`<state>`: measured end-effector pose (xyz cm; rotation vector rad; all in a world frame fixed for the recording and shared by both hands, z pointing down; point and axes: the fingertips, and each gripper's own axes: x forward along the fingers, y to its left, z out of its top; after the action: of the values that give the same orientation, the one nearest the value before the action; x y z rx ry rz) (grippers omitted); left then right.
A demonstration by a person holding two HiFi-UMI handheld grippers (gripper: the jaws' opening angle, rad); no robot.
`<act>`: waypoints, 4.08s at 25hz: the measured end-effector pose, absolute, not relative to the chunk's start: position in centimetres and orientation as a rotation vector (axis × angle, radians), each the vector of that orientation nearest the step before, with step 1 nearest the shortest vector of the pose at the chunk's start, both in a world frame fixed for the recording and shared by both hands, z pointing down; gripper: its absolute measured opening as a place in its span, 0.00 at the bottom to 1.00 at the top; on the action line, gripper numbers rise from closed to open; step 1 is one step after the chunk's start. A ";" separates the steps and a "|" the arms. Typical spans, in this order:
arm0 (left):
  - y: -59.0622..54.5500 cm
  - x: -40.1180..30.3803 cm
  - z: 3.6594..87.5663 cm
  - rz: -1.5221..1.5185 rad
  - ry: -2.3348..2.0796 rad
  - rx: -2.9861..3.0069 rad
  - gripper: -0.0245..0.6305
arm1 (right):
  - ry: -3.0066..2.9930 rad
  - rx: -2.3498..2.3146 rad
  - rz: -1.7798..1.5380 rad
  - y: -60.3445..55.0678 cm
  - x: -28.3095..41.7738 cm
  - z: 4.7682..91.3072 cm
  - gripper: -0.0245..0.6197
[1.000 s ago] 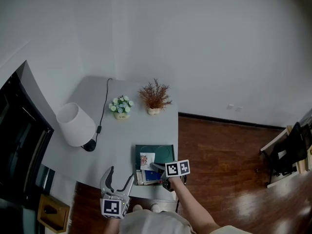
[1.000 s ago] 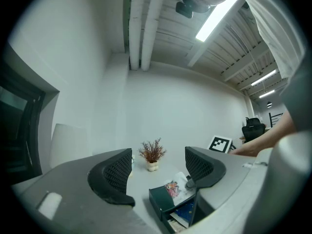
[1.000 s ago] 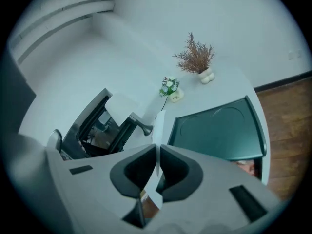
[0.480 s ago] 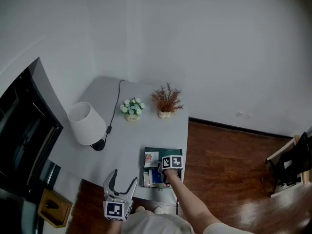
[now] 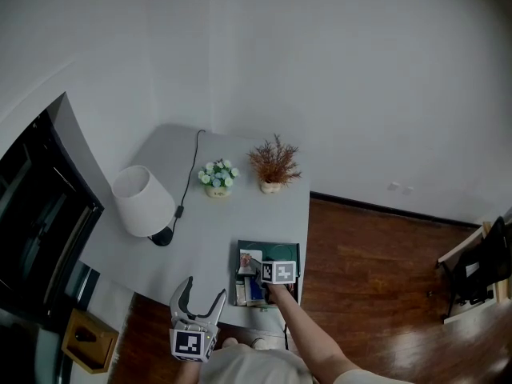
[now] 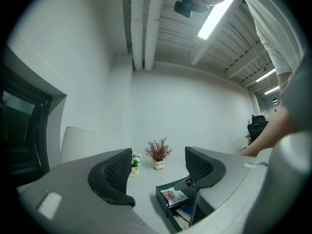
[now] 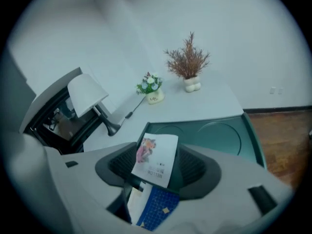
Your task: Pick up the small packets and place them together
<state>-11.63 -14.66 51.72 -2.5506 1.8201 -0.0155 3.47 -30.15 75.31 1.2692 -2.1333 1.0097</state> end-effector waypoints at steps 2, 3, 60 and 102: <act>-14.7 -11.2 51.6 -0.007 1.799 -2.564 0.54 | -2.288 1.319 0.944 -30.4 3.5 72.1 0.46; -14.7 -11.0 51.5 -0.005 1.786 -2.571 0.54 | -2.377 1.343 0.879 -30.3 3.7 70.0 0.46; -13.8 -10.2 52.8 -0.003 1.742 -2.686 0.57 | -1.960 0.315 -0.016 -17.1 4.9 81.4 0.33; -14.6 -8.9 52.9 -0.009 1.714 -2.702 0.57 | -1.998 0.627 -0.389 -25.3 9.9 71.6 0.06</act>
<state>-8.93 -14.60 52.93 -2.7016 1.7143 -0.0086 9.95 -25.34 71.58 0.6265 -1.9981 -0.3888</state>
